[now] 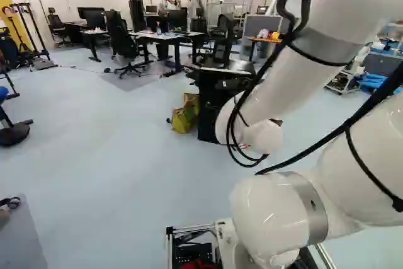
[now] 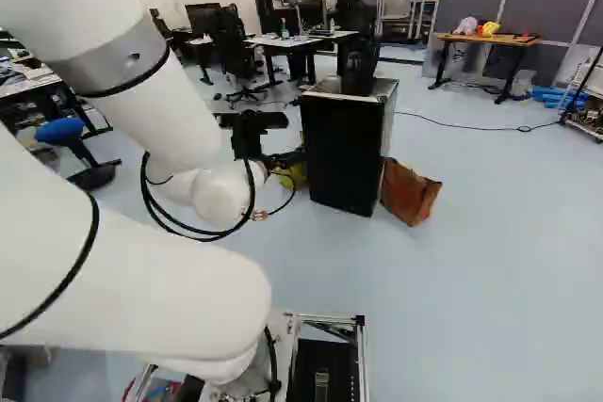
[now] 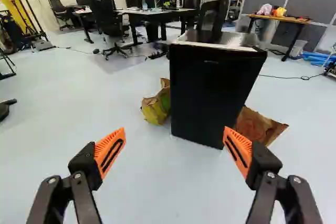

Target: Grab a drink from the fridge

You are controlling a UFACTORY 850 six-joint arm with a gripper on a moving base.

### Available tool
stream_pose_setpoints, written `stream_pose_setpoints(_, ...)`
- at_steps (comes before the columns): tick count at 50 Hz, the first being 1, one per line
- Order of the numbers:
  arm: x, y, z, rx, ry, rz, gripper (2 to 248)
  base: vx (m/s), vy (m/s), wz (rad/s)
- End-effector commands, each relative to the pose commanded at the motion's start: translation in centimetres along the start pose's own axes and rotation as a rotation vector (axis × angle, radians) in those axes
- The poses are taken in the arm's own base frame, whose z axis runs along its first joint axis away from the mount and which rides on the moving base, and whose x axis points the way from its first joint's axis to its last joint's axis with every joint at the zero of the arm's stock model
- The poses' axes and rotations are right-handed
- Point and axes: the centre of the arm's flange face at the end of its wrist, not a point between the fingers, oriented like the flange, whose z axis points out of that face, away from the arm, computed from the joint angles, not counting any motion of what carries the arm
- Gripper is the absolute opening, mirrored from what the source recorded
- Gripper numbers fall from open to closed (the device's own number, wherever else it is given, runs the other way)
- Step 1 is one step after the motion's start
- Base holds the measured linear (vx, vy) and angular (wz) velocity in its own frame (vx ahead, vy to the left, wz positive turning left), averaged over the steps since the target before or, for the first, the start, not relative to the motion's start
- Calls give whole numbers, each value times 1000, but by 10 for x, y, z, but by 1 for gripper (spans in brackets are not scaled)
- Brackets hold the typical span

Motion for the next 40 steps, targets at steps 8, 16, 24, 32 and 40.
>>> stream_pose_setpoints(8,0,0,0,0,0,0,247,0,0,0)
stream_pose_setpoints(16,0,0,0,0,0,0,247,0,0,0)
stream_pose_setpoints(24,0,0,0,0,0,0,247,0,0,0)
stream_pose_setpoints(32,0,0,0,0,0,0,247,1,-3,-1)
stream_pose_setpoints(40,0,0,0,0,0,0,247,19,-57,-113)
